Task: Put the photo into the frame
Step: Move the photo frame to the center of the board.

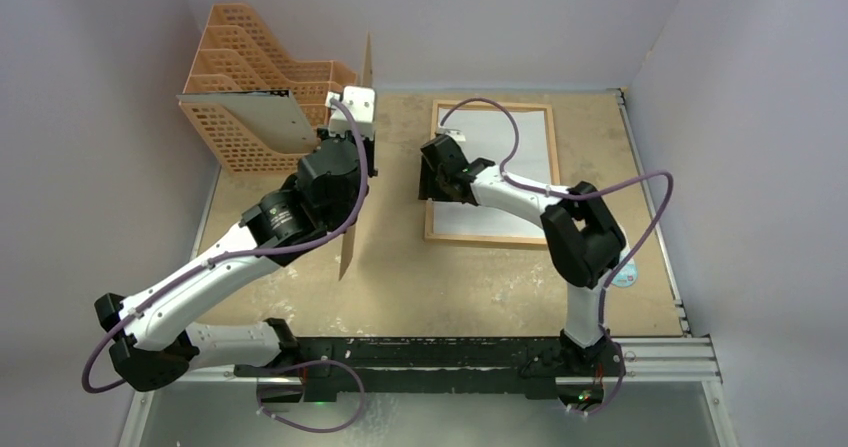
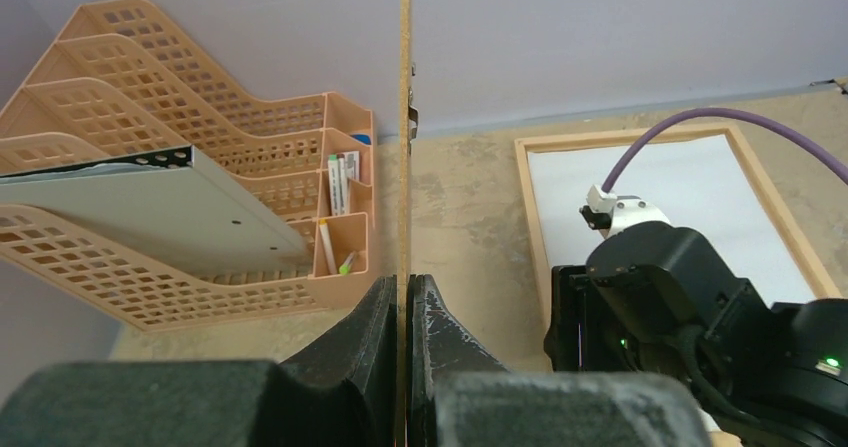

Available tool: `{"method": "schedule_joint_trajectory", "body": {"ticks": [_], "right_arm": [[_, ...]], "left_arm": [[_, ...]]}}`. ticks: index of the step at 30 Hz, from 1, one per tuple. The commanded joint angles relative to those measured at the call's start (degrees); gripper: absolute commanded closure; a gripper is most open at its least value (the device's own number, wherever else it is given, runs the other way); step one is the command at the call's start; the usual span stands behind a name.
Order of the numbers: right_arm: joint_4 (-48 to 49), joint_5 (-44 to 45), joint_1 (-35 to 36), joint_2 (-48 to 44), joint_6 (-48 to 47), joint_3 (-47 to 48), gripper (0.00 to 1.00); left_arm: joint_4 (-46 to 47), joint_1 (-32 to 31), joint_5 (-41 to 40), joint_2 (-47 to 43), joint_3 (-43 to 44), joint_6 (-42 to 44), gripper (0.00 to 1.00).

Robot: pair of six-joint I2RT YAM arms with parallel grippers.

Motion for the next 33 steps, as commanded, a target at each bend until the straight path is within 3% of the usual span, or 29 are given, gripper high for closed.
{"method": "schedule_joint_trajectory", "body": {"ticks": [1, 7, 15, 28, 33], "right_arm": [[-3.57, 5.48, 1.72, 3.17, 0.71, 4.92, 0.43], [-5.66, 6.62, 3.37, 6.61, 0.53, 7.5, 0.57], [-6.97, 6.12, 3.89, 8.25, 1.21, 7.95, 0.62], [-8.3, 5.99, 5.22, 7.25, 2.96, 6.3, 0.89], [-7.18, 3.42, 6.28, 4.56, 5.59, 3.96, 0.91]], "left_arm": [[-1.25, 0.31, -1.57, -2.95, 0.96, -2.06, 1.0], [-4.63, 0.4, -0.78, -3.59, 0.79, -3.92, 1.0], [-4.38, 0.59, -1.44, -3.71, -1.08, -4.23, 1.0], [-3.98, 1.39, -1.69, -2.76, -2.48, -4.18, 1.0], [-3.69, 1.74, -1.06, -2.55, -3.0, -4.39, 1.0]]}}
